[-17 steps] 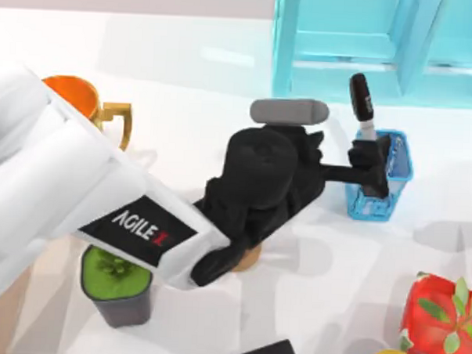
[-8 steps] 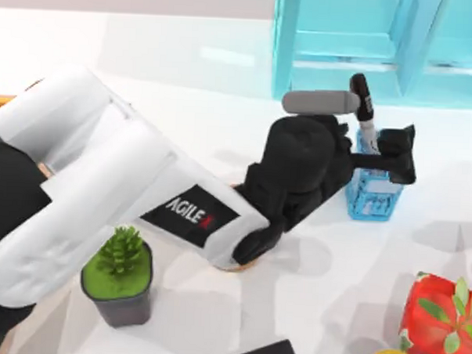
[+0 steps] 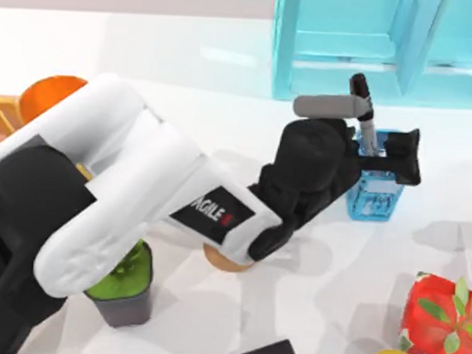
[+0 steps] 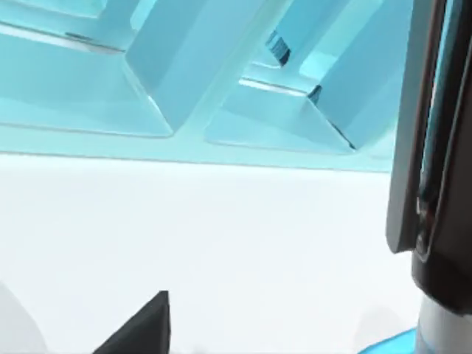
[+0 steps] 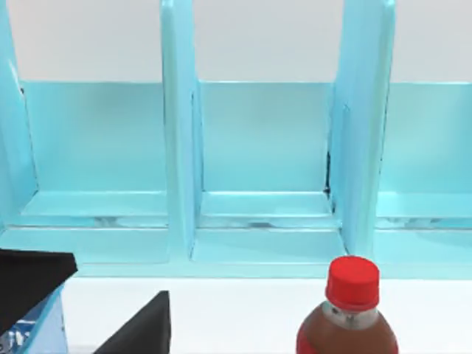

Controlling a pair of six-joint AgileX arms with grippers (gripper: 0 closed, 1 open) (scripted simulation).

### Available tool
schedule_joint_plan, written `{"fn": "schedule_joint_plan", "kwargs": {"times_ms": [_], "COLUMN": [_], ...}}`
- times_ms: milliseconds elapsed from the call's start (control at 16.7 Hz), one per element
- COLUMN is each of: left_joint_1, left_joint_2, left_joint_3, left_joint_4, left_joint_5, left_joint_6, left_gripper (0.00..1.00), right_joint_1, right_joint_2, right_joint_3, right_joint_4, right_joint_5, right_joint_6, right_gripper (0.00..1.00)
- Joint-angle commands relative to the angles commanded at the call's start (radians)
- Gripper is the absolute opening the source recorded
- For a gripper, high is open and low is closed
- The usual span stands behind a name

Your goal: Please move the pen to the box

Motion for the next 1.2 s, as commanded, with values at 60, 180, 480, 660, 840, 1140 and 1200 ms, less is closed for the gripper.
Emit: {"fn": "schedule_joint_plan", "kwargs": {"times_ms": [60, 180, 480, 660, 840, 1140, 1200], "left_joint_1": [0.001, 0.001, 0.001, 0.001, 0.001, 0.001, 0.001], "left_joint_2": [0.002, 0.002, 0.002, 0.002, 0.002, 0.002, 0.002], "left_joint_3": [0.002, 0.002, 0.002, 0.002, 0.002, 0.002, 0.002], "left_joint_4": [0.001, 0.001, 0.001, 0.001, 0.001, 0.001, 0.001], "left_joint_5": [0.001, 0.001, 0.001, 0.001, 0.001, 0.001, 0.001], "left_joint_6": [0.0, 0.0, 0.0, 0.0, 0.0, 0.0, 0.0], "left_gripper": [1.0, 1.0, 0.77, 0.55, 0.32, 0.0, 0.0], "right_joint_1": [0.0, 0.0, 0.0, 0.0, 0.0, 0.0, 0.0], "right_joint_2": [0.0, 0.0, 0.0, 0.0, 0.0, 0.0, 0.0], "right_joint_3": [0.0, 0.0, 0.0, 0.0, 0.0, 0.0, 0.0], "right_joint_4": [0.0, 0.0, 0.0, 0.0, 0.0, 0.0, 0.0], "right_joint_5": [0.0, 0.0, 0.0, 0.0, 0.0, 0.0, 0.0], "right_joint_6": [0.0, 0.0, 0.0, 0.0, 0.0, 0.0, 0.0], "right_gripper": [1.0, 1.0, 1.0, 1.0, 1.0, 1.0, 1.0]}}
